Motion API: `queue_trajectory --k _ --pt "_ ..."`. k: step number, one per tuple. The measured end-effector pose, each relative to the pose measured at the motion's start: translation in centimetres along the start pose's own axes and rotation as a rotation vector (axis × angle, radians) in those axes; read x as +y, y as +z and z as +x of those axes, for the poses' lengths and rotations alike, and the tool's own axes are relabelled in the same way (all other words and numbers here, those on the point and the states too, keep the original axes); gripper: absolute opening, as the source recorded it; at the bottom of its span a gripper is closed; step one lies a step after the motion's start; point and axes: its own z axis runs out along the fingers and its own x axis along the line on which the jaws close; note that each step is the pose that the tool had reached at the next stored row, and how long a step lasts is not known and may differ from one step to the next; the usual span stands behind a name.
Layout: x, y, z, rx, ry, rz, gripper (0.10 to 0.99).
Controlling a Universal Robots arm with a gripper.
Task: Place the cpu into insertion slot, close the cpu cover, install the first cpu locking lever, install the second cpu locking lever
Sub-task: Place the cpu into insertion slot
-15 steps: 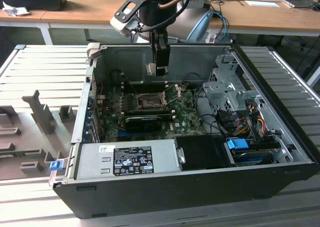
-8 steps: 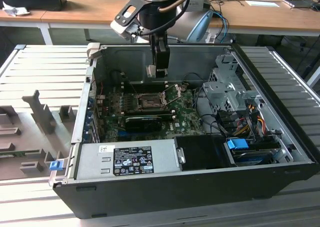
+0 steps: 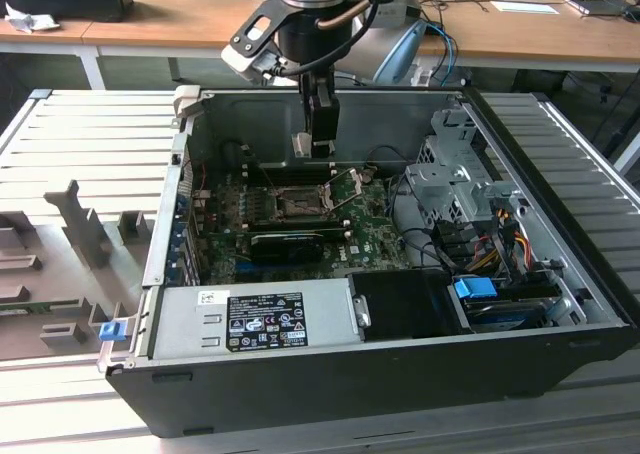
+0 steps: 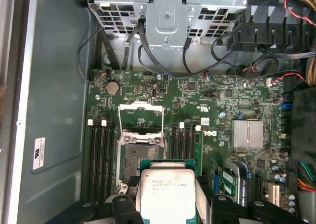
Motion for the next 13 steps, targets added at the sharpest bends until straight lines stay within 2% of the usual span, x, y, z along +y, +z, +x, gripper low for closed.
queue_trajectory --k 13 --pt "-0.03 0.37 -0.01 0.0 0.0 0.0 0.529"
